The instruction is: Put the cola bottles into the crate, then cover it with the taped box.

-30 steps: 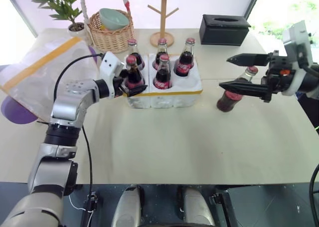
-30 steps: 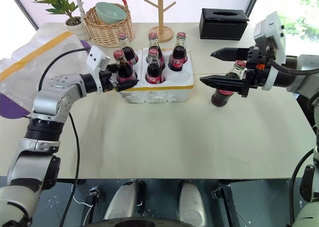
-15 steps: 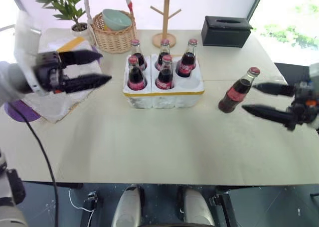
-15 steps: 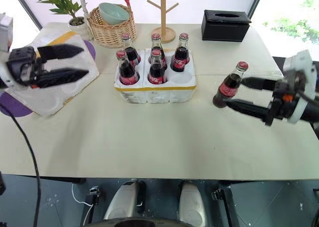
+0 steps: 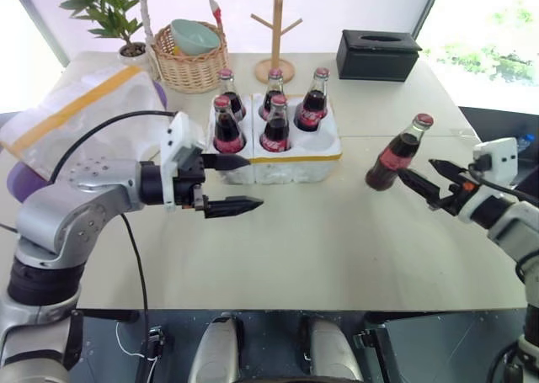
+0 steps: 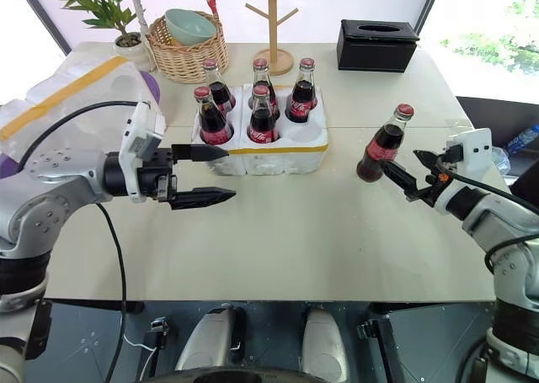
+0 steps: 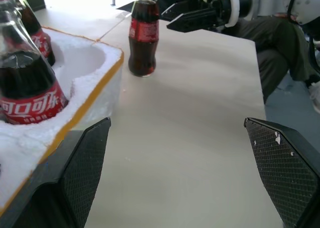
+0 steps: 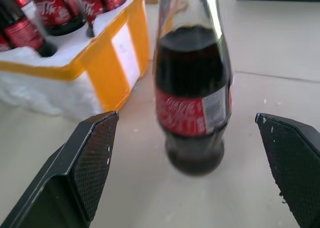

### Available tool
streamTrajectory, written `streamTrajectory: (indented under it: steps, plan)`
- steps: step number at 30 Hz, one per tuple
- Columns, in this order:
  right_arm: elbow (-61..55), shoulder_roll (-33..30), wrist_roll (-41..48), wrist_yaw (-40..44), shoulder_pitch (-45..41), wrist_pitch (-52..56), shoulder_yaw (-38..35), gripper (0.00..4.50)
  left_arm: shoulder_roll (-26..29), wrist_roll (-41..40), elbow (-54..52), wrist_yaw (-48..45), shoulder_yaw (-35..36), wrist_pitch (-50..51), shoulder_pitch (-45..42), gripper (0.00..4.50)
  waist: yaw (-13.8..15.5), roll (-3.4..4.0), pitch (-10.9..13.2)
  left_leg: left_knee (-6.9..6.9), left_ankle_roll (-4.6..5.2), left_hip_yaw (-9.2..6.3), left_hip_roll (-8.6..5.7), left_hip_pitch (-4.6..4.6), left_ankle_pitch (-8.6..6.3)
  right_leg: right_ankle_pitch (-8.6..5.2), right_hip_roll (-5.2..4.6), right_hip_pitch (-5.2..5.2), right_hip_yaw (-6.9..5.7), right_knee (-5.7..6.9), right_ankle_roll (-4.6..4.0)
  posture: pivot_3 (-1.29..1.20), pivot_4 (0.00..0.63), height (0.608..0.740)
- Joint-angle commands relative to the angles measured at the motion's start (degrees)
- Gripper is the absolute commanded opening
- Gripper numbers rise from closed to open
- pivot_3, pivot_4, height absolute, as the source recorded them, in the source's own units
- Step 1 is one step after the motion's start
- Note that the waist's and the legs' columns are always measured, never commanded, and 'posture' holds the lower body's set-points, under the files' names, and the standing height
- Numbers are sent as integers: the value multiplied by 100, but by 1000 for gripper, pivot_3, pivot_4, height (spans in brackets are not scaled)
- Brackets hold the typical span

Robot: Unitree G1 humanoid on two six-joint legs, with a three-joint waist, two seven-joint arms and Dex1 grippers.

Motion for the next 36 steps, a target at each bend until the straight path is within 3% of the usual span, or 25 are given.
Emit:
streamTrajectory:
  steps: [1,9,12,14,24,29,36]
  plan:
    - [624,80,-333,77,-472,-574,321,4500,-37,197,46,31,-87,-244,-184,4474,-2,0,0,0,0,0,0,0,0,0,0,0,0,0,0,0,150,736]
    - [2225,419,-815,245,-1371,-1290,927,4500,-90,358,138,55,-149,-346,-315,4474,-12,1,1,-5,1,-1,0,0,0,-1,2,-1,-1,-1,2,0,150,736]
    - [2429,517,-837,285,-1546,-1534,902,3679,-87,368,123,101,-90,-329,-324,4500,-2,3,2,-7,1,-1,0,0,0,-1,2,-2,-2,-1,2,0,150,736]
    - [2187,541,-626,435,-1602,-1552,801,2825,-54,338,84,148,-12,-291,-274,4500,-3,4,3,-8,1,-1,0,0,0,-2,2,-2,-2,-1,3,0,150,736]
    - [805,532,759,887,-2677,-591,739,2877,336,165,-213,456,686,-134,489,4500,-154,38,24,-17,1,0,2,-11,0,-2,3,-25,0,5,4,0,150,736]
    - [1096,725,258,1095,-3123,-696,1547,2877,321,142,-289,643,777,-164,610,4500,-115,25,20,-17,1,-2,2,-10,0,-5,2,-17,-4,1,3,0,150,736]
    - [2345,1231,-334,1236,-3598,-1305,1998,2877,324,95,-315,758,787,-189,595,4500,-134,23,20,-13,1,0,0,-18,0,-4,1,-24,-2,2,3,0,150,736]
